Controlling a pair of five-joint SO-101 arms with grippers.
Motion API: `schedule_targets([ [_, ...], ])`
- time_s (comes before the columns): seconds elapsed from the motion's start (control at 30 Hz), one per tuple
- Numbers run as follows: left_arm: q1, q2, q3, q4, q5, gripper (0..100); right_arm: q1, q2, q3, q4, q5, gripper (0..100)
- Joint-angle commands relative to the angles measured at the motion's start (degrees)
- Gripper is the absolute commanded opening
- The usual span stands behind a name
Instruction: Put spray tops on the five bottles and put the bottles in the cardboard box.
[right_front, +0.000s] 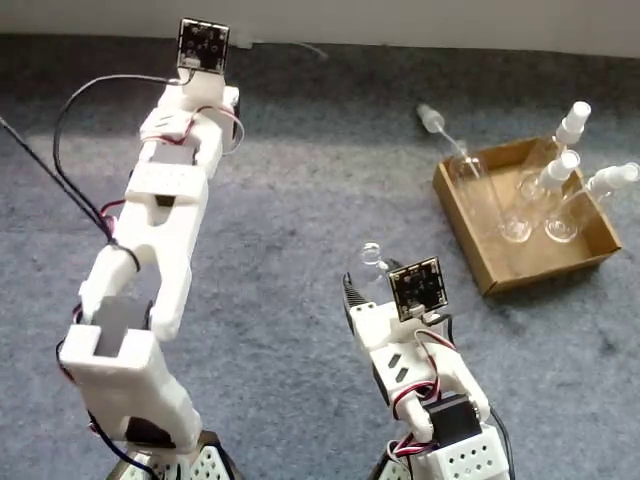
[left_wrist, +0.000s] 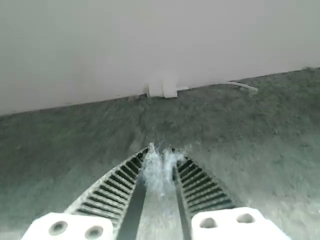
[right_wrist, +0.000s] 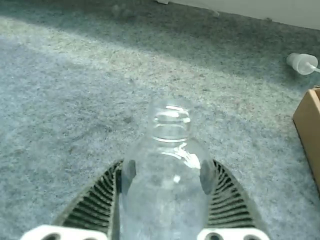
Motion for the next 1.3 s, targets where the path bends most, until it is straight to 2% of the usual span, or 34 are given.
schedule_targets([
  [0.0,1.2,15.6,-19.7,-3.6,-0.4,1,-0.2,-0.4,8.8,0.1,0.6,8.0],
  [0.3,1.2,49.8,-62.2,-3.4,-0.5,1,-0.4,-0.6,8.8,0.1,0.6,8.0],
  [0.37,1.3,56.5,-71.2,-3.4,-3.9,3,-0.4,-0.6,8.8,0.1,0.6,8.0],
  [0.43,1.9,63.0,-79.0,-3.4,-9.9,9,-0.4,-0.6,8.8,0.1,0.6,8.0],
  [0.53,2.2,70.5,-86.8,-3.4,-15.9,13,-0.5,-0.6,8.8,0.1,0.6,8.0],
  [0.63,2.2,74.7,-90.6,-3.4,-20.0,13,-0.5,-0.5,8.8,0.1,0.6,8.0],
  [0.77,2.2,75.3,-88.9,-3.4,-24.4,13,-0.5,-0.5,8.8,0.1,0.6,8.0],
  [1.03,2.2,75.6,-87.3,-3.4,-24.8,12,-0.5,-0.5,8.8,0.1,0.6,8.0],
  [1.1,1.9,75.6,-87.3,-3.3,-24.6,9,-0.4,-0.5,8.8,0.1,0.6,8.0],
  [1.17,1.8,75.6,-87.6,-0.8,-24.6,1,-0.4,-0.5,8.8,0.1,0.6,8.0],
  [1.27,1.9,75.2,-88.0,5.4,-24.5,3,-0.3,-0.4,8.8,0.1,0.6,8.0],
])
